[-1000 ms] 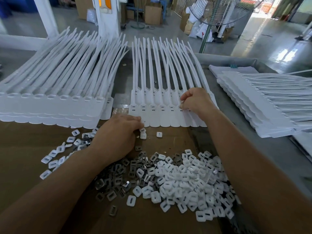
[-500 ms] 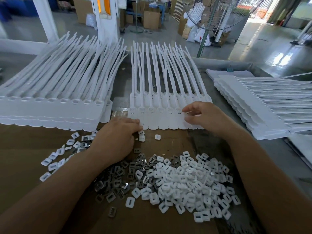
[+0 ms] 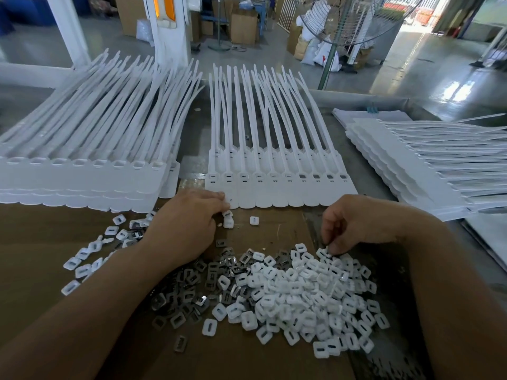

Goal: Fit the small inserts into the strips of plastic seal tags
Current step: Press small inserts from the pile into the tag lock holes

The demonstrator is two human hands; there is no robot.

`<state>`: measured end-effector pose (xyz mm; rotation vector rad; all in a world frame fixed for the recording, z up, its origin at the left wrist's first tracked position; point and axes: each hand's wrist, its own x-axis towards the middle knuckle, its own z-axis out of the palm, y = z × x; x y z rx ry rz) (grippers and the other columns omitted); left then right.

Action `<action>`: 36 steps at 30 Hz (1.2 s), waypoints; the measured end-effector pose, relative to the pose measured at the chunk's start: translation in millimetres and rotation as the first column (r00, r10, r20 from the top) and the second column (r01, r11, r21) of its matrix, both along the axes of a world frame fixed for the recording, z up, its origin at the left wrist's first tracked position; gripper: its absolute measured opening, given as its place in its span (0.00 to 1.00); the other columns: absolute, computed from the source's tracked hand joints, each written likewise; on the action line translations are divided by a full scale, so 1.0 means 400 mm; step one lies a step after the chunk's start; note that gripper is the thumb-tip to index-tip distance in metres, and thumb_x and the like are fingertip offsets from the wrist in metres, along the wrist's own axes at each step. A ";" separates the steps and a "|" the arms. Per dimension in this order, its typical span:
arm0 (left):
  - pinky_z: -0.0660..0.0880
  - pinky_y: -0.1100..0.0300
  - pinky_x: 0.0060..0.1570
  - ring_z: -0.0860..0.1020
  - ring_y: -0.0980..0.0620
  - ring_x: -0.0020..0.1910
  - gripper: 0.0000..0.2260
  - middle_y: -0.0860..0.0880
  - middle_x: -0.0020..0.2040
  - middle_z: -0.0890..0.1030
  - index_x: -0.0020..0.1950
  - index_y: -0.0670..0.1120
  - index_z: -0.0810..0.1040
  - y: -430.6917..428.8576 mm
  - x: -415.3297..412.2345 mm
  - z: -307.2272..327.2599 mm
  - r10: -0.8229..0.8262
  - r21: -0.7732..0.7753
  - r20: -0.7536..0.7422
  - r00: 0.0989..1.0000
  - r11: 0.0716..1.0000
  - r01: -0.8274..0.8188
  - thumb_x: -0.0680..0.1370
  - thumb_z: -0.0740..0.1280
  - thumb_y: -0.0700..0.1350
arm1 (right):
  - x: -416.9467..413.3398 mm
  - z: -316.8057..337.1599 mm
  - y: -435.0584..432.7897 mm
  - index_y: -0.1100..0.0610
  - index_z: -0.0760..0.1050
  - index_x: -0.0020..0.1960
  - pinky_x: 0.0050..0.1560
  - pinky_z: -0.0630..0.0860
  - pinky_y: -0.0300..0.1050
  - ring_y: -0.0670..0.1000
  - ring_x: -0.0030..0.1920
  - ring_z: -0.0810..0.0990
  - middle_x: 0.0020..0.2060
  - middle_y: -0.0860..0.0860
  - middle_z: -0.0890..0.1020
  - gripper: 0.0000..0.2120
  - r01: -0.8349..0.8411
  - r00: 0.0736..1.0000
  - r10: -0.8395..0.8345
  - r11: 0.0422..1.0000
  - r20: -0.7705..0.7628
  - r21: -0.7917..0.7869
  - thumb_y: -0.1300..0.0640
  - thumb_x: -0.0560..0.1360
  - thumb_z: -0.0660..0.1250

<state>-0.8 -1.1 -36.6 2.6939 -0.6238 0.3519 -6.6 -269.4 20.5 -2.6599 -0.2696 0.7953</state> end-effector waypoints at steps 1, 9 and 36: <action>0.49 0.75 0.54 0.67 0.56 0.65 0.20 0.55 0.66 0.72 0.62 0.50 0.76 0.000 0.000 0.000 -0.001 0.000 -0.001 1.000 1.000 0.001 0.73 0.59 0.35 | 0.000 -0.001 0.000 0.46 0.78 0.34 0.33 0.70 0.29 0.34 0.32 0.76 0.30 0.37 0.80 0.08 -0.003 1.000 0.003 1.000 -0.004 0.000 0.57 0.66 0.75; 0.49 0.77 0.51 0.67 0.57 0.65 0.21 0.55 0.66 0.72 0.62 0.50 0.76 -0.002 0.005 0.004 -0.005 -0.002 0.003 1.000 1.000 0.005 0.73 0.59 0.35 | 0.003 -0.001 0.003 0.52 0.77 0.41 0.34 0.71 0.29 0.38 0.30 0.76 0.30 0.45 0.80 0.06 0.039 0.995 -0.060 0.972 0.084 0.230 0.62 0.72 0.70; 0.53 0.73 0.57 0.70 0.54 0.64 0.20 0.51 0.64 0.74 0.60 0.47 0.78 -0.006 0.002 0.005 -0.008 -0.021 0.005 1.000 1.000 0.008 0.71 0.60 0.33 | 0.190 -0.105 0.041 0.49 0.73 0.35 0.35 0.66 0.35 0.40 0.39 0.71 0.37 0.40 0.74 0.11 0.394 0.727 -0.554 0.821 0.406 0.414 0.59 0.75 0.63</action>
